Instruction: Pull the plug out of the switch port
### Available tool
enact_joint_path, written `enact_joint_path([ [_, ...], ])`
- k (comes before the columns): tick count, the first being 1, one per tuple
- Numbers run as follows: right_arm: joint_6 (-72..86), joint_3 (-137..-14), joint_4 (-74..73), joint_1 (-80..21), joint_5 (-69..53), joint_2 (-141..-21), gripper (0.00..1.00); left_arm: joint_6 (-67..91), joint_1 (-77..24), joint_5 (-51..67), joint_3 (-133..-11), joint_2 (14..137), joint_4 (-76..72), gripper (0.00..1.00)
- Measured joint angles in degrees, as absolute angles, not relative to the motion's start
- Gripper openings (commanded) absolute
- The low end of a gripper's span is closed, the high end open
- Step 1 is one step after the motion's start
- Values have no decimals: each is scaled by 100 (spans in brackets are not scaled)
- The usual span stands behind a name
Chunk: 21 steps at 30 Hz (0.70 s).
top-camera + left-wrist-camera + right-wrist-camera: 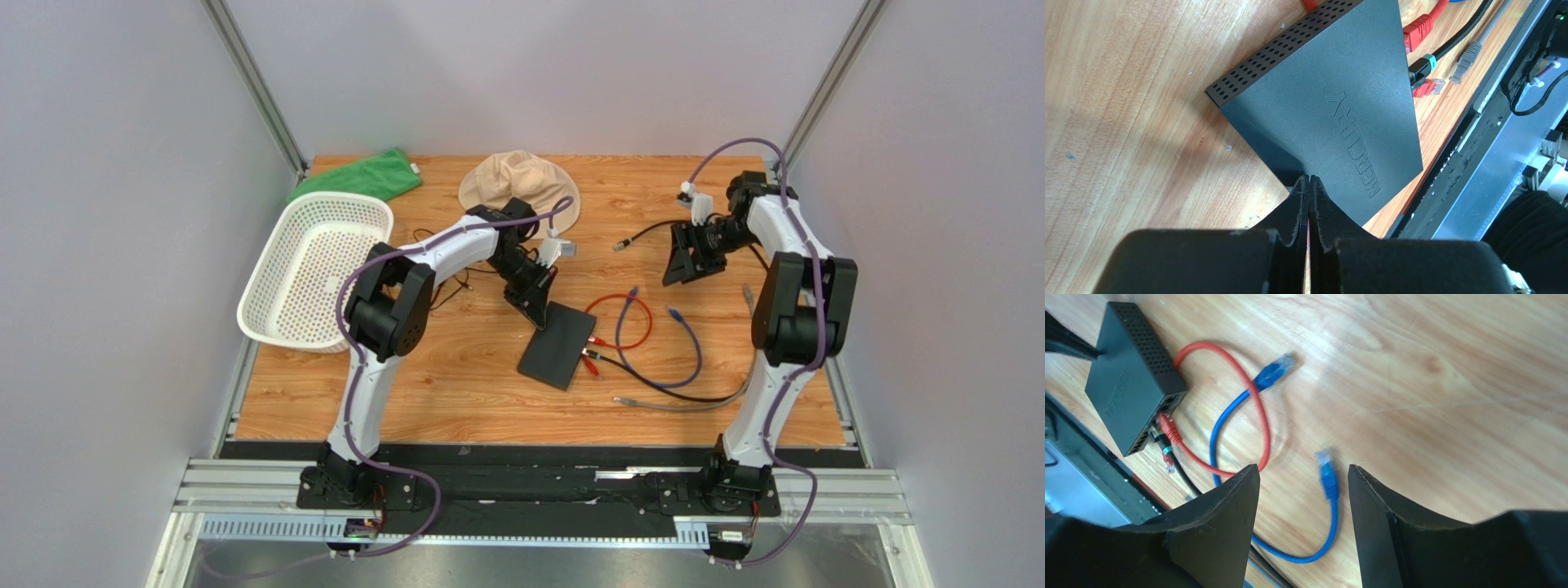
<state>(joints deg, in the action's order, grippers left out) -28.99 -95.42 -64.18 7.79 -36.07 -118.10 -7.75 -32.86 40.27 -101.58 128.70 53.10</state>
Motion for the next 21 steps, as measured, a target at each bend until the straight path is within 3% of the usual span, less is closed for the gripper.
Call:
enact_joint_path([
  [4, -2790, -8482, -5699, 519, -3605, -10492, 63, -880, -3284, 3964, -10261, 12873, 5415, 0],
  [7, -2762, -8287, -5566, 178, -3872, -10090, 55, -980, -3273, 3872, -10479, 12903, 5494, 0],
  [14, -2504, -8235, -5719, -436, -4576, -11358, 55, -1037, -3236, 4176, -10663, 12899, 5529, 0],
  [21, -2530, -8322, -6235, -768, -4882, -12038, 53, -1015, -3223, 4344, -10086, 12895, 5492, 0],
])
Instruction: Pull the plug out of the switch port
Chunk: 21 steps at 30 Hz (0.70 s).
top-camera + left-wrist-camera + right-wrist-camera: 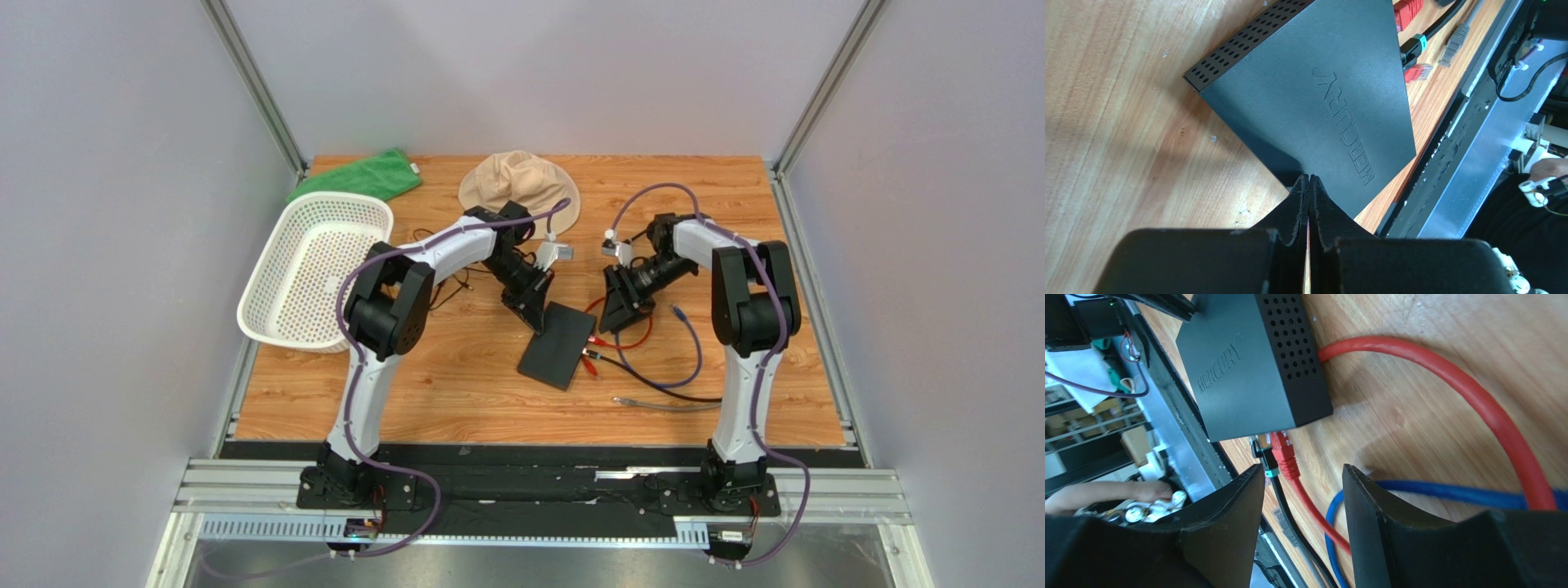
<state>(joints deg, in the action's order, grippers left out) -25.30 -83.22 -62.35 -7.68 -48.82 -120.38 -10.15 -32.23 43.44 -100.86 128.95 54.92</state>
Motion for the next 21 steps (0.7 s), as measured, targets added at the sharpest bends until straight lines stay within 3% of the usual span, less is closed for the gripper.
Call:
enact_joint_path([
  [21, -2357, -8331, -6342, -1184, -5518, -12669, 44, -954, -3216, 4368, -10042, 12890, 5472, 0],
])
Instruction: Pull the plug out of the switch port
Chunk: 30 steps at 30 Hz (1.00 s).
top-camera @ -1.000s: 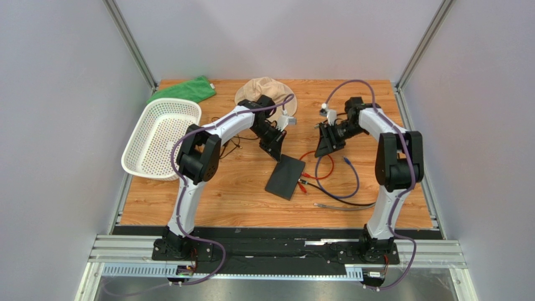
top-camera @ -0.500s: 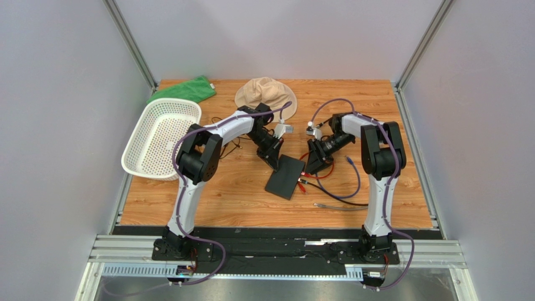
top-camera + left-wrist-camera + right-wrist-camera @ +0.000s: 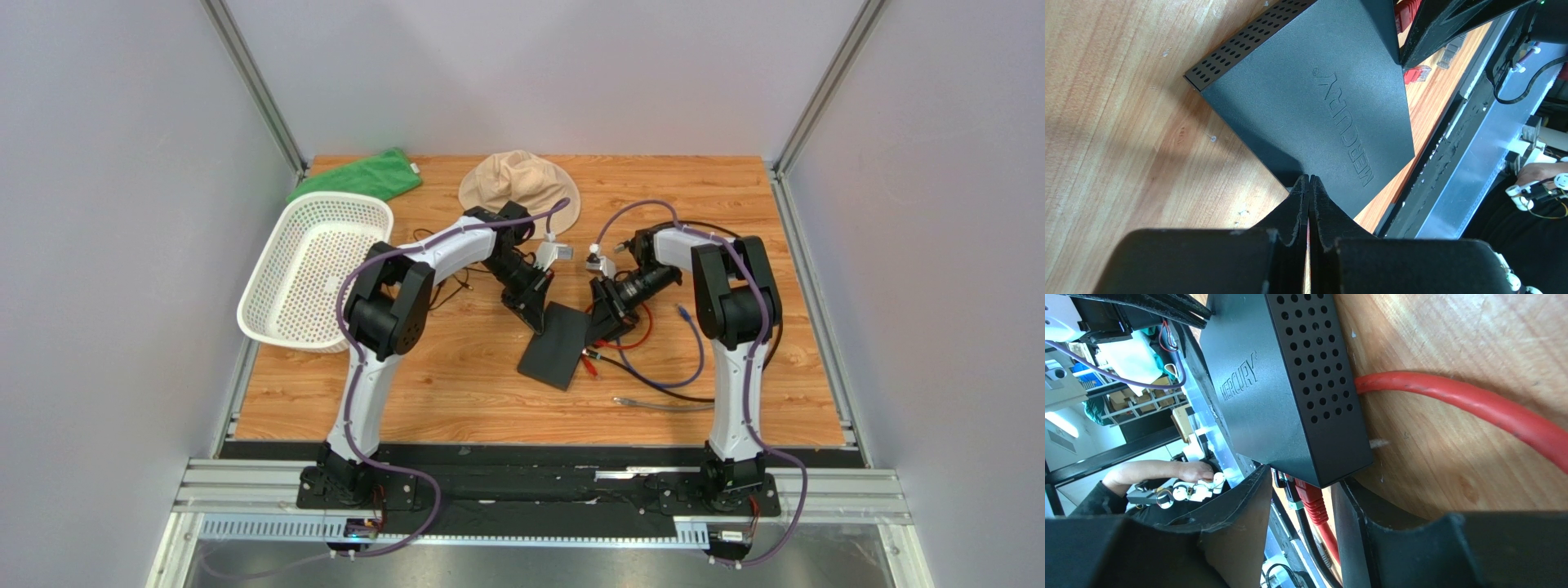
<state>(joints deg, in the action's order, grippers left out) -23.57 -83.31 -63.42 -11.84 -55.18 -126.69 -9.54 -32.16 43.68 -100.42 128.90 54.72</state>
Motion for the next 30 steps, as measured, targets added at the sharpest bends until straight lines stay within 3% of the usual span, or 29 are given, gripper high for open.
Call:
enact_joint_path([
  [22, -2493, -8447, -6659, -1020, -6049, -12997, 35, -954, -3216, 4368, -10042, 12890, 5470, 0],
  [30, -2945, -8453, -6726, -980, -6114, -13010, 42, -956, -3216, 4366, -10042, 12890, 5470, 0],
])
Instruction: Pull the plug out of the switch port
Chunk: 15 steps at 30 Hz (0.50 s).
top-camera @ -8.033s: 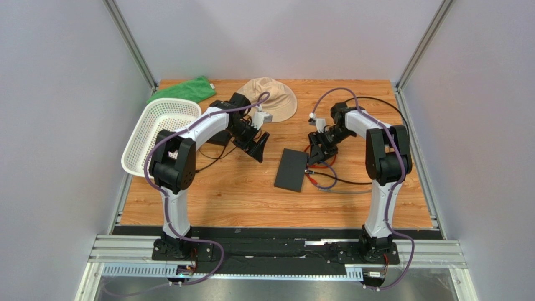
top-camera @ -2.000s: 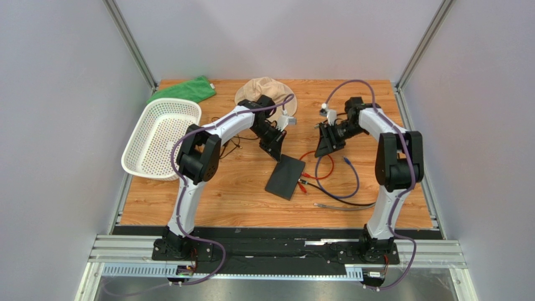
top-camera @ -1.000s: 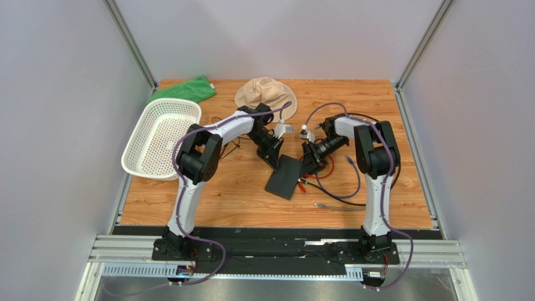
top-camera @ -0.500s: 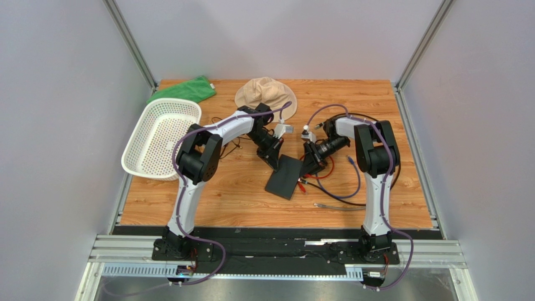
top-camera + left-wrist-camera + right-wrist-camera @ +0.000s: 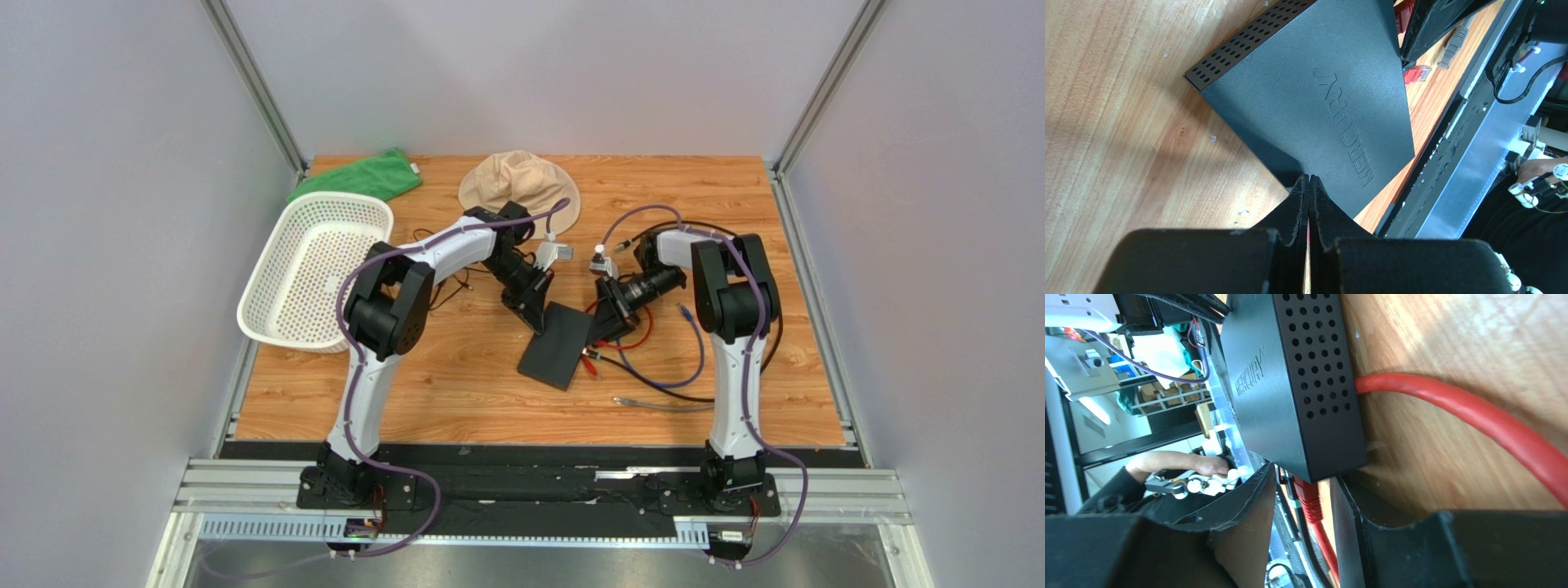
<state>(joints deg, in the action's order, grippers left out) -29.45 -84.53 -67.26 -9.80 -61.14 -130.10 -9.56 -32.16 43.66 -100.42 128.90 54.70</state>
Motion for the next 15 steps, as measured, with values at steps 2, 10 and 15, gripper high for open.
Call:
enact_joint_path([
  [2, -3026, -8453, -6726, -941, -6106, -13013, 41, -956, -3216, 4368, -10042, 12890, 5470, 0],
  [10, -3065, -8453, -6722, -827, -6093, -13039, 36, -956, -3216, 4368, -10042, 12890, 5472, 0],
  [15, -2995, -8453, -6705, -825, -6099, -13078, 40, -956, -3218, 4366, -10042, 12890, 5470, 0],
])
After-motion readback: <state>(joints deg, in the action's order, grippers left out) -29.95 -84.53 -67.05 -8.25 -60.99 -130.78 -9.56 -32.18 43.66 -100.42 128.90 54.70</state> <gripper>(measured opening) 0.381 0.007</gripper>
